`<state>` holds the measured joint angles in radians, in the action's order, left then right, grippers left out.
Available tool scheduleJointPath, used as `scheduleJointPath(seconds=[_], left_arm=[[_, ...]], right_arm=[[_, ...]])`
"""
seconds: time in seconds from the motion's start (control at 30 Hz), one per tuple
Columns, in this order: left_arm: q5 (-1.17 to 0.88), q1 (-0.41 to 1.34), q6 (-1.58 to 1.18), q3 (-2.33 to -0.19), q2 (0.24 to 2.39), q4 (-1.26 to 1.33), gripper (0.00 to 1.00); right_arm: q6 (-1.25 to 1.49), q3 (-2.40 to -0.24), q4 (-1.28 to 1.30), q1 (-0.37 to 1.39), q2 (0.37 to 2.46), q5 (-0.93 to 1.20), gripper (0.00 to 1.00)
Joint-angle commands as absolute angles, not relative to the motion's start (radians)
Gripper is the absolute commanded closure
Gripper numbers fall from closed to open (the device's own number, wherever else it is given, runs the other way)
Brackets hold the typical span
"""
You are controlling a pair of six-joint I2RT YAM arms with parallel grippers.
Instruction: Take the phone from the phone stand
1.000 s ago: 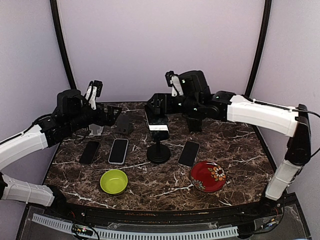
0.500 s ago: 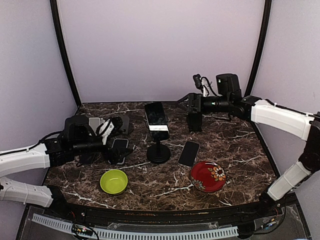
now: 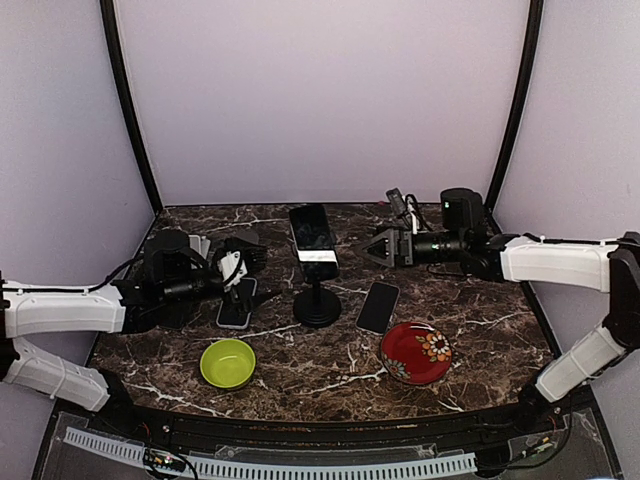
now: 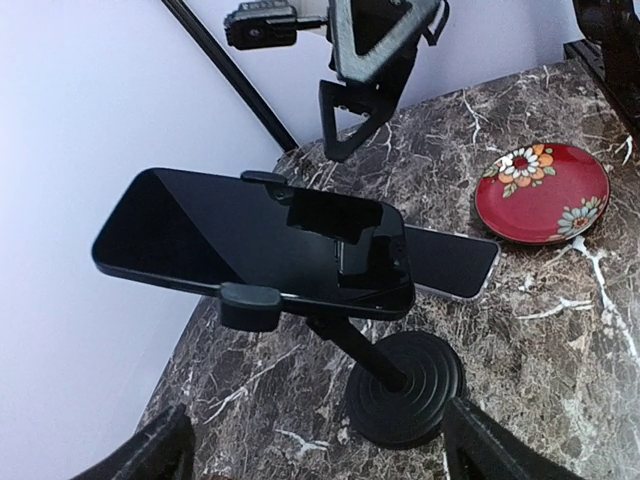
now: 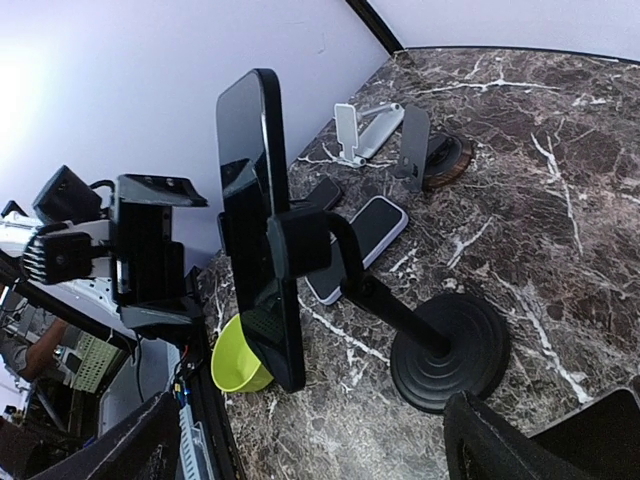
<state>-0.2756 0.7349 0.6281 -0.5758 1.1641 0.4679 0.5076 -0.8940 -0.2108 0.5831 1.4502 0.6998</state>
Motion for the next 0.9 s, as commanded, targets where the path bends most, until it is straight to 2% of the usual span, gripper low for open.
scheduleJointPath(seconds=[0.0, 0.2, 0.47, 0.87], left_arm=[[-0.316, 0.713, 0.742, -0.595, 1.246, 0.608, 0.15], [-0.355, 0.677, 0.738, -0.589, 1.301, 0.744, 0.15], [-0.429, 0.621, 0.678, -0.592, 1.327, 0.815, 0.14], [-0.477, 0.577, 0.669, -0.618, 1.381, 0.834, 0.14]], right_arm=[[0.619, -0.855, -0.486, 0.573, 1.483, 0.825, 0.09], [0.729, -0.839, -0.667, 0.577, 1.582, 0.887, 0.14], [0.760, -0.881, -0.755, 0.601, 1.705, 0.960, 0.20], [0.914, -0.952, -1.016, 0.634, 1.858, 1.069, 0.38]])
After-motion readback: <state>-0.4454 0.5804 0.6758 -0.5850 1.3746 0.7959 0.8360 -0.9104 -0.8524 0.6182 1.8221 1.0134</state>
